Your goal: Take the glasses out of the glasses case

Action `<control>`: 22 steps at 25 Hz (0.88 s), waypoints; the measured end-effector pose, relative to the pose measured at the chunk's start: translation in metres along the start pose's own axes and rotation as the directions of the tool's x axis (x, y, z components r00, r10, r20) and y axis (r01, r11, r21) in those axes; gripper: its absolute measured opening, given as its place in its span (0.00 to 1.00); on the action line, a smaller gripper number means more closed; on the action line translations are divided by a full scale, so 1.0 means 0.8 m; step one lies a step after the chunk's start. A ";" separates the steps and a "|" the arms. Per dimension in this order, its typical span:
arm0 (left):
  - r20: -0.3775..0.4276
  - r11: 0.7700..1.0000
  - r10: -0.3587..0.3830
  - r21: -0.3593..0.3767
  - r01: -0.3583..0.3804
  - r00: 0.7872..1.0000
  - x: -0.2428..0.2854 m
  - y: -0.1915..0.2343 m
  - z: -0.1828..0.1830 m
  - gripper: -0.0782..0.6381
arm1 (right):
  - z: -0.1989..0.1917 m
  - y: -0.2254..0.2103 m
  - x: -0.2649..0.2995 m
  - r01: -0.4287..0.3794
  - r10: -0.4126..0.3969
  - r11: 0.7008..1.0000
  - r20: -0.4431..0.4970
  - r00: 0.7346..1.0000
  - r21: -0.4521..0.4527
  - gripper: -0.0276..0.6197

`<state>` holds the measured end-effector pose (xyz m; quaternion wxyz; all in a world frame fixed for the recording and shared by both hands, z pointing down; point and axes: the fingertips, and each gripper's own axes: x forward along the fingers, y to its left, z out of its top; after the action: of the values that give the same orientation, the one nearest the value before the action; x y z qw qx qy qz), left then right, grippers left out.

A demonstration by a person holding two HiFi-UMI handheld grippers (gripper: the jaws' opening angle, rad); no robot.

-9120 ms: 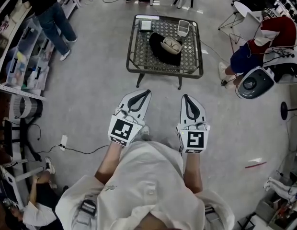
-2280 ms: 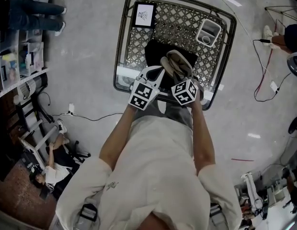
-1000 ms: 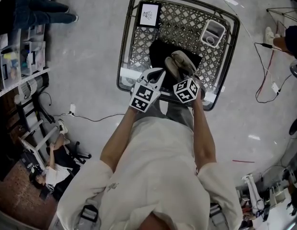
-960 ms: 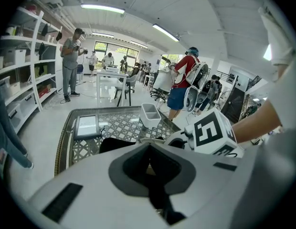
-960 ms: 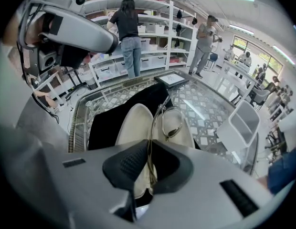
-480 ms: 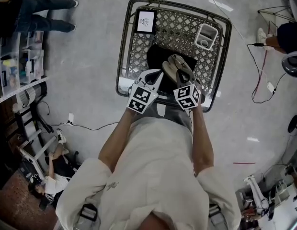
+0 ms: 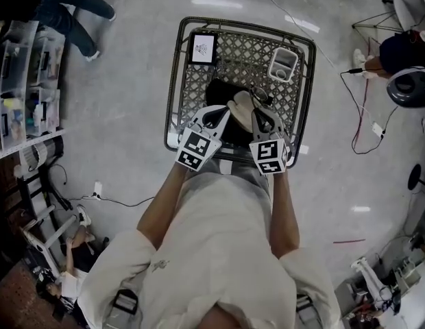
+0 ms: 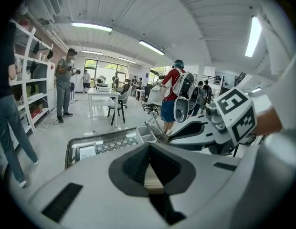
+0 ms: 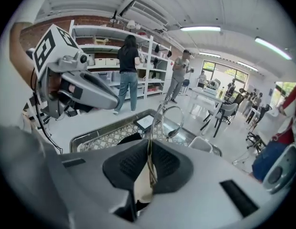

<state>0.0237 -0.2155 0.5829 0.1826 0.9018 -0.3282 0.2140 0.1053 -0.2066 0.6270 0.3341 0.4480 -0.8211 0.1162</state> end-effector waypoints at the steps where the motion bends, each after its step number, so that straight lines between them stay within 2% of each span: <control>1: 0.012 1.000 -0.003 0.008 0.003 1.000 -0.004 -0.001 0.008 0.12 | 0.010 -0.002 -0.009 0.012 -0.012 1.000 0.020 1.000 0.008 0.09; 9: 0.121 0.996 -0.032 0.087 0.022 0.992 -0.038 -0.001 0.077 0.12 | 0.095 -0.028 -0.082 0.105 -0.112 0.993 0.193 0.975 0.049 0.09; 15: 0.213 0.992 -0.056 0.126 0.029 0.975 -0.074 -0.008 0.123 0.12 | 0.141 -0.029 -0.139 0.152 -0.178 0.983 0.305 0.936 0.107 0.09; 22: 0.281 0.985 -0.088 0.167 0.041 0.956 -0.103 -0.018 0.161 0.12 | 0.175 -0.018 -0.174 0.181 -0.211 0.977 0.365 0.907 0.114 0.09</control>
<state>0.0102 -0.2229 0.4303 0.0670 0.9452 -0.3035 0.1002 0.1073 -0.1919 0.4294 0.1632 0.5548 -0.8154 0.0262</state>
